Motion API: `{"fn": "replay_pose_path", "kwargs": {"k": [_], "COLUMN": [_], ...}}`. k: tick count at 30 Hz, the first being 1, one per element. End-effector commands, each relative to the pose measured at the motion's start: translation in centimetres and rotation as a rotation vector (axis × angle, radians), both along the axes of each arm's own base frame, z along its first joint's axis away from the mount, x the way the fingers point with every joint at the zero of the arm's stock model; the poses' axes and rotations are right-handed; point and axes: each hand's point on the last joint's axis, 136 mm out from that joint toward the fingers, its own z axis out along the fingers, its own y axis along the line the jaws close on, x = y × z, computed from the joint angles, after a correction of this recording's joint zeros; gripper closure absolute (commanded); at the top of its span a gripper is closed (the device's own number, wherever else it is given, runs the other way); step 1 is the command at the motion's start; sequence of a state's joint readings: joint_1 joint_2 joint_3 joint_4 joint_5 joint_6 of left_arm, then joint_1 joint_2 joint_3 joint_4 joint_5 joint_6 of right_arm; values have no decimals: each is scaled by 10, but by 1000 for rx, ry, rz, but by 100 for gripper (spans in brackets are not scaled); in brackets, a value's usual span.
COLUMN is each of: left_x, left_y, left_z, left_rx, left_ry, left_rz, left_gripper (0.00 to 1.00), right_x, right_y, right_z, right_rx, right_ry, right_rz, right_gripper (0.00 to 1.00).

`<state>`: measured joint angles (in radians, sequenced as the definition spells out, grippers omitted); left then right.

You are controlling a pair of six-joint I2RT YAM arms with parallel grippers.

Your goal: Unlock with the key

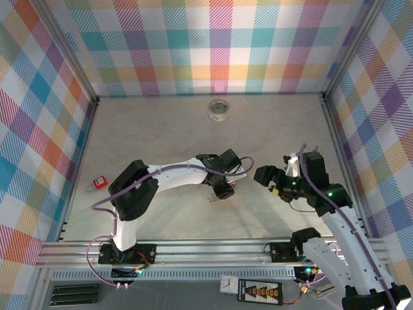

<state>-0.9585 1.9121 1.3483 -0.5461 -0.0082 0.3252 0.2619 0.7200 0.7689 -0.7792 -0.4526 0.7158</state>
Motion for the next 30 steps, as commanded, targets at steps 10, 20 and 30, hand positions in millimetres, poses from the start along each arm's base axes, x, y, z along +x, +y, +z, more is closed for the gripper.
{"fn": "replay_pose_path", "kwargs": {"k": [10, 20, 30], "left_x": [-14, -73, -98], "left_y": [25, 153, 198], "left_z": [161, 293, 273], "left_rx": [-418, -845, -774], "left_ry": [-155, -298, -266], "left_rz": [206, 472, 538], "left_gripper": [10, 0, 0], "right_x": [7, 13, 22], "right_y": [0, 70, 101], "right_z": [-5, -57, -117], "right_rx": [-54, -551, -842], "right_ry": [-50, -80, -414], "right_rz": [59, 569, 1237], "right_gripper": [1, 1, 6]}}
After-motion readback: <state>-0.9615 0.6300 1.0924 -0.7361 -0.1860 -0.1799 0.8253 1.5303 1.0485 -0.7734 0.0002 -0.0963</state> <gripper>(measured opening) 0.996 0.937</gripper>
